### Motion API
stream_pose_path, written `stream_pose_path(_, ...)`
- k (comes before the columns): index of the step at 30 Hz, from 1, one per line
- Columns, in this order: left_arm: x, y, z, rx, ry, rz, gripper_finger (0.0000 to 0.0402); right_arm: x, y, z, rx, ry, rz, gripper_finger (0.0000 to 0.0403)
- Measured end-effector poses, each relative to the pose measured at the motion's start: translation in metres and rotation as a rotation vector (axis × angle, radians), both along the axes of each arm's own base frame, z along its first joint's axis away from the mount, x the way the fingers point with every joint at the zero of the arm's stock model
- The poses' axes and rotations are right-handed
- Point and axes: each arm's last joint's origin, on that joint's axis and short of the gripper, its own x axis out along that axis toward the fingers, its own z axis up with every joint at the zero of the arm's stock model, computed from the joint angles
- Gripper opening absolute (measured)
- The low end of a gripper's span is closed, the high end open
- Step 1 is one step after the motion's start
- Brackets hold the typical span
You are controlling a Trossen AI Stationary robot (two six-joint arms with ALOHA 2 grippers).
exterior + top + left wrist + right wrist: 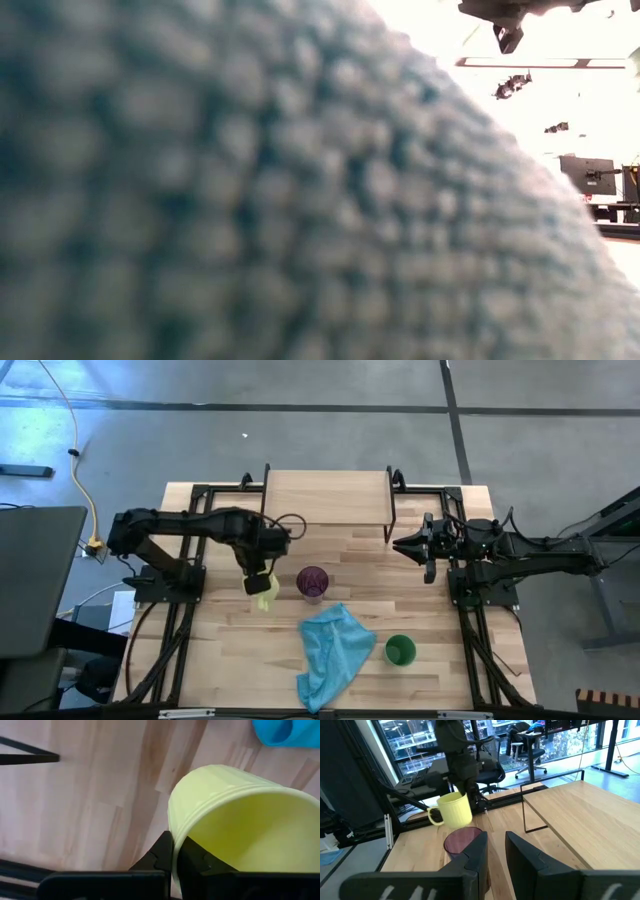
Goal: Stack small to large cups/mugs on shelf
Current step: Put the yellow cup on the shelf
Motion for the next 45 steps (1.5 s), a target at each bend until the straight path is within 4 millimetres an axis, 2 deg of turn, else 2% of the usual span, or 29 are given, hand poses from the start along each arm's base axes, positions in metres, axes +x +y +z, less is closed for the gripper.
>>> stream_pose_path(9, -0.004, 0.024, 0.016, 0.012, -0.038, 0.004, 0.0, 0.0, 0.0, 0.0, -0.003, 0.0, 0.0, 0.0057)
stream_pose_path(20, -0.011, 0.051, 0.049, 0.081, -0.13, 0.012, 0.0, 0.0, 0.0, 0.0, -0.006, 0.001, 0.0, 0.0057)
stream_pose_path(30, -0.017, 0.067, 0.077, 0.161, -0.232, -0.003, 0.0, 0.0, 0.0, -0.003, -0.036, 0.031, 0.008, 0.0057)
stream_pose_path(38, -0.017, 0.08, 0.082, 0.209, -0.297, 0.005, 0.0, -0.001, 0.0, -0.005, -0.079, 0.059, 0.021, 0.0057)
stream_pose_path(45, -0.004, 0.091, 0.077, 0.255, -0.323, -0.015, 0.0, -0.001, 0.001, -0.005, -0.052, 0.057, 0.027, 0.0057)
